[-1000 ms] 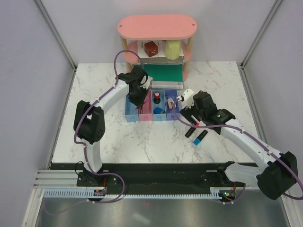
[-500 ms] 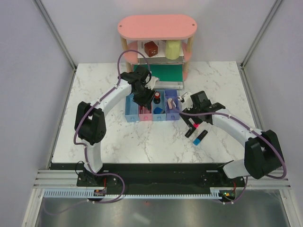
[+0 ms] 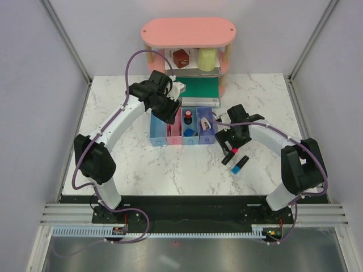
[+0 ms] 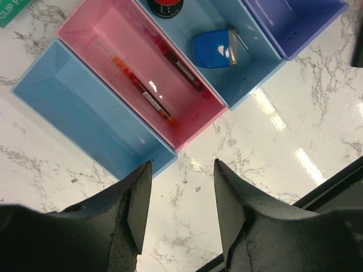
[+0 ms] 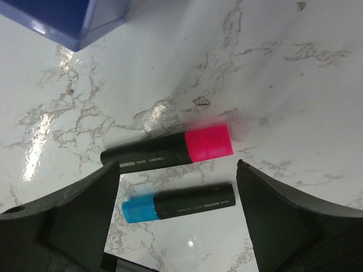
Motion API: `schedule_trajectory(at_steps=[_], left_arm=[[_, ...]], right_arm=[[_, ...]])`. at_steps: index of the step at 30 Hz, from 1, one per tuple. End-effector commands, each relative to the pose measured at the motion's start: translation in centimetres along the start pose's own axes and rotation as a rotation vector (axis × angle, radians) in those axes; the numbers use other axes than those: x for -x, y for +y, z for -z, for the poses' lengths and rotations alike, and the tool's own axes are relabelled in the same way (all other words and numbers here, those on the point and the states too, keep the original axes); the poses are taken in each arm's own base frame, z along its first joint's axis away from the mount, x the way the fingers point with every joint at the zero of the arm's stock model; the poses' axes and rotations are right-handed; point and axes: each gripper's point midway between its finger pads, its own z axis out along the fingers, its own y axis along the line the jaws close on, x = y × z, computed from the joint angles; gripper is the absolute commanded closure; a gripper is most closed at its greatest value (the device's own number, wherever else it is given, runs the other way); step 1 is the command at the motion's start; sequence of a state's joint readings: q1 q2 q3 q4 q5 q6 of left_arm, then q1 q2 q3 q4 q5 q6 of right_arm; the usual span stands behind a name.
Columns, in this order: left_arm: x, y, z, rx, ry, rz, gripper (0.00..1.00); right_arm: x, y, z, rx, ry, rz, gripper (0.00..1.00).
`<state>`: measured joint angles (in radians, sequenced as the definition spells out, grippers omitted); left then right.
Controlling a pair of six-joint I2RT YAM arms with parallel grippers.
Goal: Sort the stationery into containers
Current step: Move the pen to the center of the board.
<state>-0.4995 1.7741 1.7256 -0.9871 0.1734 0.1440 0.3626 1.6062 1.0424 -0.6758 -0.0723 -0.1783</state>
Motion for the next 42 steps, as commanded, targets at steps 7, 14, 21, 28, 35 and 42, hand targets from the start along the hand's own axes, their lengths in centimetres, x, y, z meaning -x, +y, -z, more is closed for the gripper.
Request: schedule_trajectory(at_steps=[7,14,21,28,35,42], left_arm=[[0.6,1.3,2.8,0.065,-0.046,-0.064,0.45],[1.2,1.2,3.9,0.064,-0.066,-0.077,0.45],[1.6,1.3,5.6,0.087,-0.092,-0.097,0.44],[1.3,1.7,6.4,0.115,-0.096,-0.117,0.44],[1.0,1.6,6.6,0.113,-0.095,-0.115,0.44],[0.4,1.6,6.6,0.118,-0.085,-0.120,0.44]], right_arm=[[-1.2,2.2,1.4,0.132,0.070,0.017,0.12],[-2.3,2.5,0.4,0.155,0.124,0.012,0.13],[-1.3,2.5,-1.3,0.163,0.124,-0.007,0.15],[-0.4,2.3,-2.3,0.154,0.097,-0.036,0.16],[0.6,1.7,-3.3,0.125,0.070,-0.037,0.21],[1.9,1.9,-3.5,0.134,0.035,-0.065,0.22]])
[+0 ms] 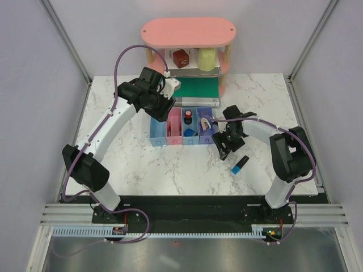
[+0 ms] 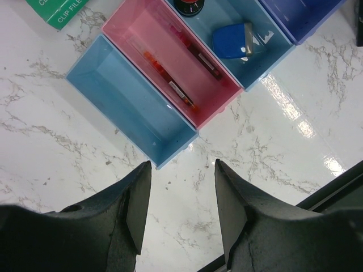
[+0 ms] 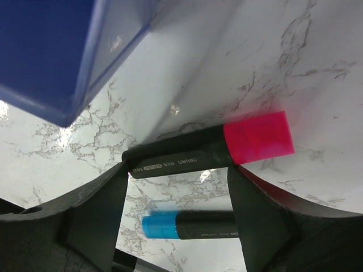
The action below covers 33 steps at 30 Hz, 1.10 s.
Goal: Sort the stationery into containers
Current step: Move the pen to the center of the board, then pick up the pen from the center of the board.
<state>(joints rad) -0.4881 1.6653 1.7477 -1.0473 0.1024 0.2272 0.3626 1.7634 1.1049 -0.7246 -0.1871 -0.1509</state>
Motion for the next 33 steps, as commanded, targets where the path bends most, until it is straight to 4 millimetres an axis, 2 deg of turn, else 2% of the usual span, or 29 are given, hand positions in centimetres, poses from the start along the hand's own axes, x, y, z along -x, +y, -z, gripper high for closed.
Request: schedule_trajectory(at_steps=[1,8,12,16,19,20,22,25,29,30,33], left_arm=[[0.0,0.5,1.8,0.030,-0.029,-0.038,0.44],[-0.2,0.5,1.8,0.029,-0.025,-0.040,0.44],[-0.4,0.3,1.9,0.023,-0.026,-0.040,0.44],[-1.1,0.2,1.7,0.023,-0.010,-0.042,0.44],[-1.0,0.2,1.7,0.020,-0.011,-0.043,0.44],[-0.9,0.2,1.8,0.021,-0.016,-0.042,0.44],[-0.9,0.2,1.9,0.021,-0.017,-0.044,0.44],[-1.1,0.3,2.0,0.030,-0.015,-0.050,0.44],[-1.6,0.3,2.0,0.031,-0.005,-0.052,0.44],[-1.8,0.3,1.8,0.030,0.001,-0.053,0.44],[-3.0,1.2,1.0,0.056,0.028,-0.047,0.44]], right_arm=[[3.1,-0.1,-0.3,0.004,-0.094,-0.019,0.22],[4.8,-0.1,0.1,0.003,-0.126,-0.041,0.18],[5.0,0.3,0.0,0.032,-0.126,-0.041,0.08],[4.9,0.1,-0.2,0.030,-0.125,-0.035,0.10],[4.8,-0.4,-0.7,0.001,-0.115,-0.046,0.20],[4.9,-0.6,-0.8,-0.004,-0.113,-0.045,0.31],[4.7,-1.0,-1.1,-0.026,-0.105,-0.047,0.42],[4.5,-1.6,-1.2,-0.053,-0.106,-0.042,0.51],[3.6,-2.3,-1.9,-0.078,-0.091,-0.040,0.59],[3.6,-2.5,-1.9,-0.085,-0.090,-0.042,0.64],[3.0,-3.1,-2.2,-0.101,-0.079,-0.036,0.87]])
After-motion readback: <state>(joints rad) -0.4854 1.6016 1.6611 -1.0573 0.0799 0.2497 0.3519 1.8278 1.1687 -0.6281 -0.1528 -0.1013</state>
